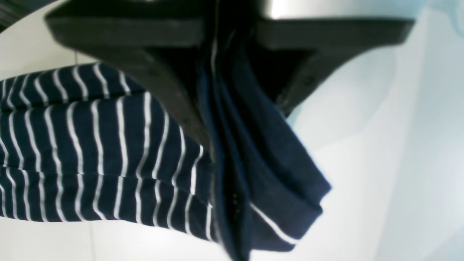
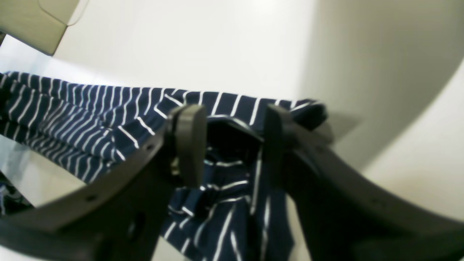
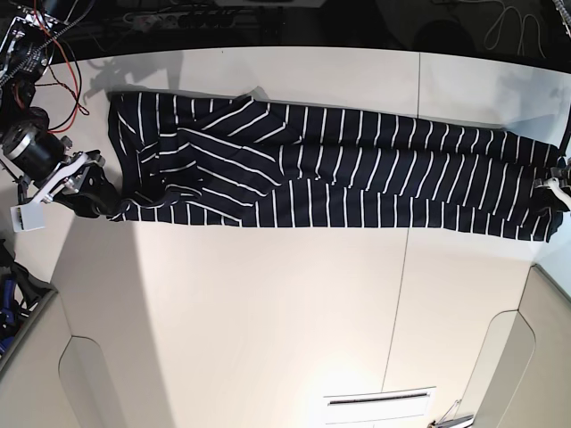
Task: Fold the T-shirt properly
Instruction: 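Grasp both ends of the striped strip with both grippers, then fold the strip end held by the left gripper toward the right gripper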
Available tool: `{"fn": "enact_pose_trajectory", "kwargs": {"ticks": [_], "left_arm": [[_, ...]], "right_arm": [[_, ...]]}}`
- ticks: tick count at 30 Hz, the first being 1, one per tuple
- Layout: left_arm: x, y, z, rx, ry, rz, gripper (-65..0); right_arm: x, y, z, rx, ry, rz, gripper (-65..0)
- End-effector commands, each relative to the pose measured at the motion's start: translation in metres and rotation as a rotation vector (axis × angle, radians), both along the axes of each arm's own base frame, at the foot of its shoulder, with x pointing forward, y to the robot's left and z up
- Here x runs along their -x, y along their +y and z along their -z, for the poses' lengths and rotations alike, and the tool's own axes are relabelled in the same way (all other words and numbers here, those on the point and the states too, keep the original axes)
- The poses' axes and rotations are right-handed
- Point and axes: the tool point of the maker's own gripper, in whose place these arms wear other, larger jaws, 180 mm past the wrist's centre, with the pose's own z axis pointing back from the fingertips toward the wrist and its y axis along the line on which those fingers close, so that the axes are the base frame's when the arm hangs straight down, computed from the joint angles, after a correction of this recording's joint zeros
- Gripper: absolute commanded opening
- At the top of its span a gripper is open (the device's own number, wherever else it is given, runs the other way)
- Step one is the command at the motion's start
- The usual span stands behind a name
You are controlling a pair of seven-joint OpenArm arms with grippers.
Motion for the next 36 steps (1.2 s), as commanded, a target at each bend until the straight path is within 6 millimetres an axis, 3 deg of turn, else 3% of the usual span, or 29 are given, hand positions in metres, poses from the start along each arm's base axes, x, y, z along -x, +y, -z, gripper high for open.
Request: {"fn": "enact_pose_trajectory", "kwargs": {"ticks": [1,4,12,14,20,24,30,36], "left_arm": [[-0.008,0.000,-0.020,-0.016,-0.041,0.024,-65.0],[-0.005,-0.033,-0.025,0.042,-0.047,0.107,-65.0],[0.010,-0.172,-0.052,0.173,-0.195,0.395,-65.0],[0.012,-0.198,-0.049,0.175,-0.201,0.451,-65.0],[0.014,-0.249,-0.014,0.193,-0.176,0.493,-65.0],[0.006,-0.269,0.002,0.199,-0.177,0.463,-63.6],[0.007,-0.304,0.017,0.278,-0.142,0.475,-30.9],[0.003,-0.332,0.009,0.372,-0.191,0.462,-28.6]], "right_arm": [[-0.007,-0.004,-0.015,0.009,-0.055,0.002,-38.7],[-0.007,-0.005,-0.013,0.018,-0.049,0.004,-38.7],[-0.006,-0.006,-0.012,0.024,-0.042,0.008,-38.7],[-0.006,-0.005,-0.012,0.022,-0.041,0.009,-38.7],[-0.002,-0.016,-0.011,0.017,-0.025,0.044,-37.9],[0.002,-0.020,-0.009,0.015,-0.004,0.048,-31.0],[0.028,-0.016,0.012,-0.013,0.062,0.044,-29.4],[0.039,-0.007,0.032,-0.081,0.097,0.078,-29.4]]}}
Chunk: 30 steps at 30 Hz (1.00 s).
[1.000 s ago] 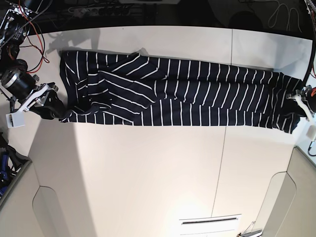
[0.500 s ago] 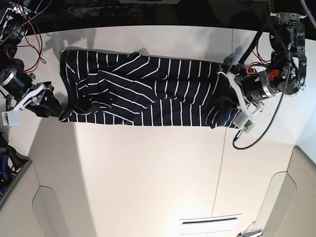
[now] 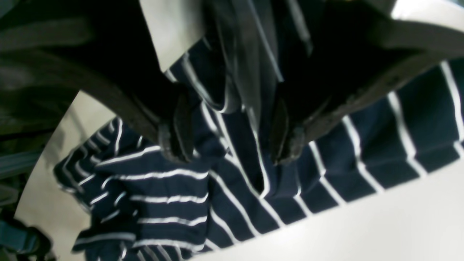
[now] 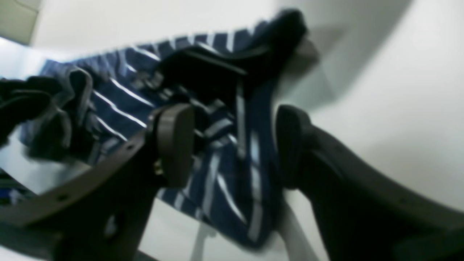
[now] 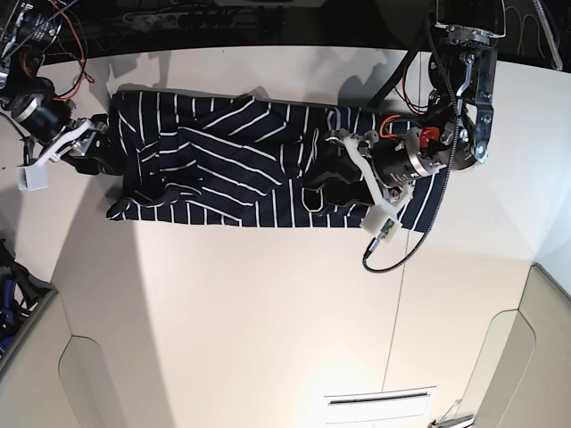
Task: Fold the T-shirt properly
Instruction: 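Fold the strip end held by the left gripper toward the right gripper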
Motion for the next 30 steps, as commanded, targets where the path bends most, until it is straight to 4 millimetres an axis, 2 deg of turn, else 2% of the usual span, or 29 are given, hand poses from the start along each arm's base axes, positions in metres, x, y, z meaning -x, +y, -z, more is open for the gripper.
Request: {"fn": "enact_pose_trajectory", "kwargs": {"ticks": [1,4,10,22,28,30], "left_arm": [[-0.008,-0.004,-0.014,0.036,-0.043,-0.005,-28.6],[-0.007,-0.009,-0.015,0.049,-0.040,-0.005,-28.6],[-0.006,-0.005,-0.015,0.025,-0.038,0.006,-28.7],[-0.009,-0.006,-0.038,0.015,-0.112,0.025,-28.7],[-0.017,0.012,-0.044,0.006,-0.134,-0.032,-28.7],[-0.020,0.022,-0.047,-0.001,-0.145,-0.059,-28.7]], "right_arm": [[-0.004,0.000,-0.005,-0.013,-0.031,0.003,-29.4],[-0.002,0.006,0.012,-0.047,-0.001,0.006,-29.4],[-0.001,0.008,0.049,-0.011,0.073,0.017,-29.4],[-0.009,0.014,0.045,-0.046,0.047,0.020,-29.4],[-0.014,0.045,0.046,-0.072,0.045,-0.055,-29.5],[-0.013,0.056,0.049,-0.062,0.056,-0.096,-32.3]]}}
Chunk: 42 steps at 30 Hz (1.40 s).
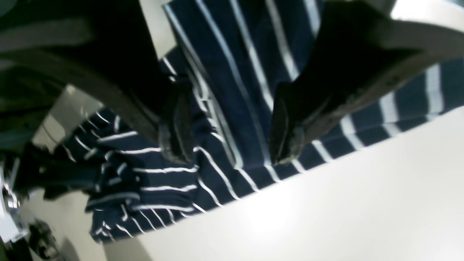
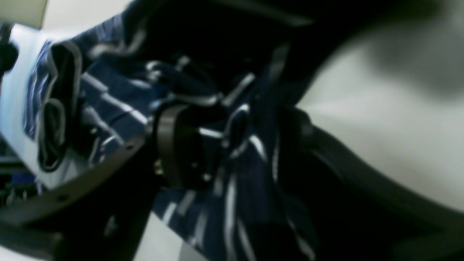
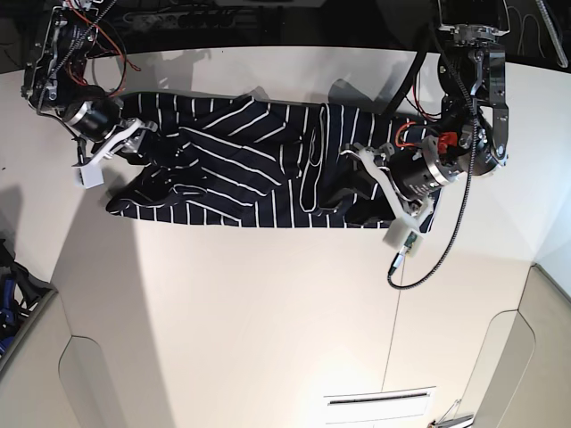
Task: Fold the T-shirt properly
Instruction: 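Fold the strip end held by the left gripper toward the right gripper, then fold the bundle again with both grippers into a compact square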
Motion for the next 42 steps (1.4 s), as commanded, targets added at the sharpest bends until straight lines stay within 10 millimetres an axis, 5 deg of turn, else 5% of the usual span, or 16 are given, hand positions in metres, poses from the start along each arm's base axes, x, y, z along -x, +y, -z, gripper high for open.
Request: {"fn": "enact_pose_trajectory", "kwargs": {"ticks": [1,5,12,16,19,22,25,30,34,35,39,42], "left_arm": [[-0.007,0.003,-0.015,0.011,-0.051,-0.003,-28.7],[-0.008,0.027,-0.012,-0.025,-0.027,-0.054,-28.7],[-0.004,0.097,-0.011,-0.154,-0.019,-0.156,-28.7],[0.016,0.125,0.002,-0.200,0.035,-0.202,-28.7],[0.035,0.131,0.018,-0.208,0.096,-0.212,-28.7],[0.051,0.131,0.034,-0.195,0.148,-0.219,-28.7],[0.061,0.129,0.044,-0.172,0.172,-0.234,-28.7],[0.063,0.127,0.046,-0.160,0.180,-0.237,-28.7],[0.064,0.127,0.047,-0.162,0.187,-0.234,-28.7],[0.064,0.127,0.047,-0.163,0.187,-0.234,-28.7],[0.065,0.128,0.048,-0.165,0.197,-0.240,-28.7],[0.065,0.133,0.046,-0.158,0.201,-0.254,-28.7]], "right_arm": [[-0.007,0.000,-0.007,0.014,-0.033,-0.014,-36.7],[-0.005,0.009,-0.002,0.041,-0.019,-0.056,-64.9],[-0.020,-0.020,-0.029,0.092,-0.094,0.008,-65.0],[-0.035,-0.051,-0.072,0.154,-0.195,0.052,-65.0],[-0.045,-0.044,-0.117,0.116,-0.309,-0.001,-65.0],[-0.054,-0.019,-0.150,0.127,-0.397,-0.087,-65.0],[-0.053,0.028,-0.166,0.105,-0.458,-0.208,-65.0],[-0.036,0.124,-0.140,0.103,-0.413,-0.447,-65.0],[-0.019,0.173,-0.105,0.167,-0.347,-0.571,-65.0],[-0.015,0.180,-0.095,0.183,-0.331,-0.592,-61.3],[0.003,0.203,-0.065,0.213,-0.275,-0.677,-29.4],[0.011,0.214,-0.064,0.212,-0.282,-0.719,-24.1]]}}
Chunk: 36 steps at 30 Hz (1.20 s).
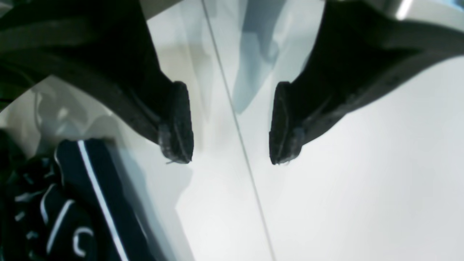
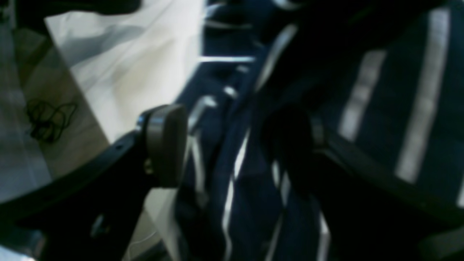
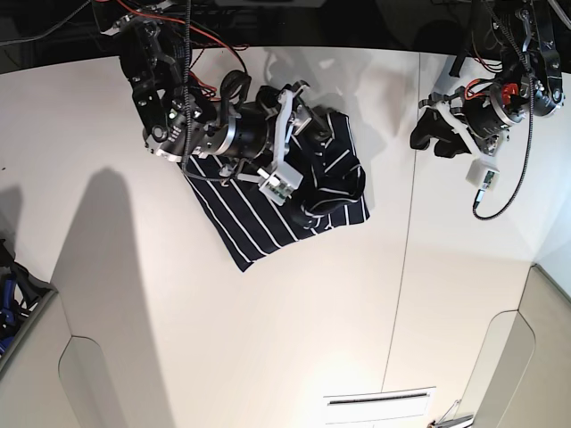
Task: Fold the T-shirt properly
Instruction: 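Fold the bundle again with both grippers into a compact square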
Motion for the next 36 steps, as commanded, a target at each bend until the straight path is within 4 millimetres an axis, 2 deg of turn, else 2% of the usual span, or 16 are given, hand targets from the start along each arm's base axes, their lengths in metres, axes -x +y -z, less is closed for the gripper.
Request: {"fn": "enact_pose_trajectory", "kwargs": {"ticks": [1,4,8,11,17,21,25,27,28,29,32,33,36], "left_arm": [[-0.008,0.005,-0.014,0.016,-0.050,-0.015,-28.7],[-0.013,0.016,-0.027,0.056,-0.092,-0.064,-28.7],[-0.014,0.028,-0.047,0.098,-0.163,-0.068,-28.7],[-0.012,0.029,-0.063,0.149,-0.201,-0.052,-28.7],[-0.012,0.007,-0.095,0.228,-0.261,0.019,-28.8],[-0.014,-0.007,-0.120,0.232,-0.332,0.073,-28.8],[-0.008,-0.035,-0.143,0.271,-0.377,0.171,-30.0],[-0.002,-0.053,-0.148,0.283,-0.380,0.229,-34.6],[0.001,-0.065,-0.148,0.293,-0.377,0.258,-38.2],[0.004,-0.076,-0.147,0.307,-0.370,0.287,-42.0],[0.006,-0.109,-0.135,0.337,-0.348,0.336,-48.4],[0.006,-0.117,-0.130,0.330,-0.346,0.342,-48.8],[0.003,-0.141,-0.116,0.295,-0.352,0.354,-48.8]], "right_arm": [[-0.008,0.008,-0.018,-0.051,-0.051,-0.006,-24.1],[-0.011,0.015,-0.033,-0.089,-0.083,-0.019,-24.1],[-0.025,0.019,-0.055,-0.128,-0.134,-0.029,-24.1],[-0.036,0.025,-0.075,-0.176,-0.174,-0.057,-24.1],[-0.050,0.054,-0.124,-0.303,-0.256,-0.112,-24.1],[-0.063,0.059,-0.140,-0.301,-0.307,-0.095,-24.1],[-0.095,0.037,-0.150,-0.263,-0.357,0.012,-24.3],[-0.112,0.018,-0.154,-0.264,-0.366,0.097,-25.4],[-0.120,0.006,-0.155,-0.270,-0.370,0.140,-28.8],[-0.127,-0.006,-0.155,-0.272,-0.369,0.183,-35.0],[-0.146,-0.042,-0.153,-0.277,-0.363,0.305,-62.6],[-0.152,-0.053,-0.151,-0.282,-0.359,0.343,-65.0],[-0.165,-0.077,-0.136,-0.295,-0.324,0.429,-65.0]]}}
